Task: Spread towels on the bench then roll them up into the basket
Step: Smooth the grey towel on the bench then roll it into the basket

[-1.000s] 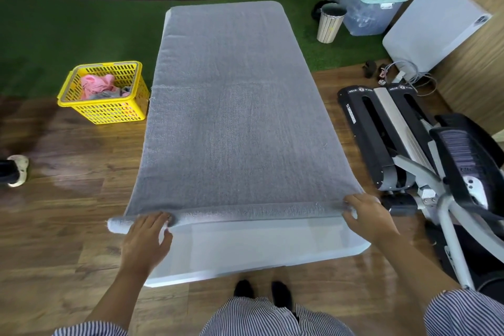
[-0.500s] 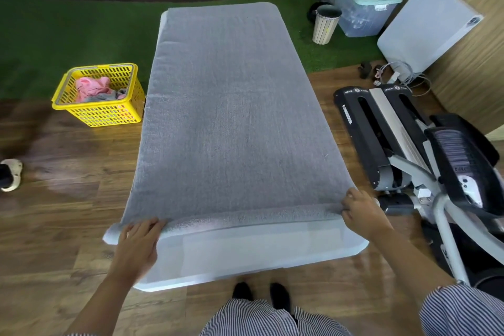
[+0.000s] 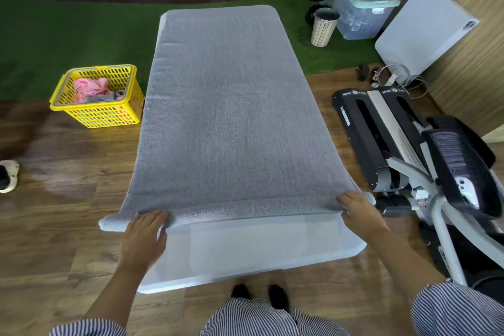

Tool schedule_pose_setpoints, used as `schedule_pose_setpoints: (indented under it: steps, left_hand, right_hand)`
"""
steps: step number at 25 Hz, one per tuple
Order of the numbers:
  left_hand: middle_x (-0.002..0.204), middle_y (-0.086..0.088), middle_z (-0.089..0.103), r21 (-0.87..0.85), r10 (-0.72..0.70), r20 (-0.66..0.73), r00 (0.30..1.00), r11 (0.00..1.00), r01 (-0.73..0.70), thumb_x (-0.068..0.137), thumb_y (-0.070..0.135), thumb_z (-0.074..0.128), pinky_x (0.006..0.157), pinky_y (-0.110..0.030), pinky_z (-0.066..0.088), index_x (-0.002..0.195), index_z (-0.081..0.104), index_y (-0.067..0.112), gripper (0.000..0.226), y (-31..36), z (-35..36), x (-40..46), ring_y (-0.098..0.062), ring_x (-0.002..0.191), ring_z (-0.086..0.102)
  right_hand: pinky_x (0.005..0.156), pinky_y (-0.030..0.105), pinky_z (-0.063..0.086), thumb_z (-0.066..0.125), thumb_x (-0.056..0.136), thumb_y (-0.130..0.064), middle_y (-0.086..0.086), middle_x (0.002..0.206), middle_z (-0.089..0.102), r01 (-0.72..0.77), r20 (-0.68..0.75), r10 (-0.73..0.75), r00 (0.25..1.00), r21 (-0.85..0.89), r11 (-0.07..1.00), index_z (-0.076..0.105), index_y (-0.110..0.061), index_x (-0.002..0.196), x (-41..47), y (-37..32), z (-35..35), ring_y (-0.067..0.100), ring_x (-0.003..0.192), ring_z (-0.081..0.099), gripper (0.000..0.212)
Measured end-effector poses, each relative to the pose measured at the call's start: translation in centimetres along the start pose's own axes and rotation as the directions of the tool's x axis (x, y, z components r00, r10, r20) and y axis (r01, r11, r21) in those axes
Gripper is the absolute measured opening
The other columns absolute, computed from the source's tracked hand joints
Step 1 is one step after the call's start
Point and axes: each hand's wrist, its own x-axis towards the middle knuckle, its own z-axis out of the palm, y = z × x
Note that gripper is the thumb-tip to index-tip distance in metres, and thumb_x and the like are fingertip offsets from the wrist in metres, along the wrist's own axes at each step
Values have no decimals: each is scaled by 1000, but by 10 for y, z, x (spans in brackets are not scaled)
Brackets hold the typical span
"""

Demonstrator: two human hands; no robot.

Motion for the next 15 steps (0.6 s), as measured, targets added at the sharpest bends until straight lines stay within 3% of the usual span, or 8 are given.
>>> schedule_pose_setpoints:
  steps: [4,6,8,11,13,15]
  left_hand:
    - [84,0,71,13,25,13,1000,1000,-25,77,29,37,75,-42,44,91,73,12,43,3,-8,-4,-25,76,67]
    - [78,1,69,12,76,-7,997,997,-76,77,30,37,65,-41,47,87,73,12,41,0,-9,-5,-25,71,67]
    - [83,-1,69,20,89,-15,996,996,-89,77,30,37,67,-44,48,92,72,12,42,-3,-11,-2,-26,76,67]
    - [99,-5,69,26,23,-3,1000,999,-23,81,28,37,86,-51,45,104,68,11,42,-1,-16,4,-27,93,64]
    - [99,-8,69,2,0,-14,1000,1000,0,83,26,36,79,-51,50,103,69,7,43,0,-14,6,-31,91,66]
    - [99,-9,69,-28,7,-9,1000,1000,-8,79,26,38,76,-49,53,103,69,6,44,-1,-11,7,-32,90,65]
  right_hand:
    - [80,32,41,51,80,-1,5,84,56,-26,47,27,999,-25,999,61,-6,82,1,1,-1,29,93,54,12]
    - [75,33,40,51,80,-4,7,83,57,-22,66,27,997,-71,997,60,-6,77,2,2,-1,30,93,53,10]
    - [76,33,40,52,79,-4,9,92,60,-31,26,34,999,-91,995,62,-5,86,4,2,-2,29,95,53,12]
    - [73,40,45,59,73,7,6,92,58,-35,-124,26,992,-71,997,62,-8,91,7,4,1,29,84,55,23]
    - [67,39,46,62,72,11,7,83,60,-28,-156,19,988,-55,998,65,-6,84,7,8,4,32,76,58,22]
    - [73,38,50,60,75,7,8,90,63,-15,-128,13,992,-10,1000,67,-4,92,4,11,7,30,85,60,21]
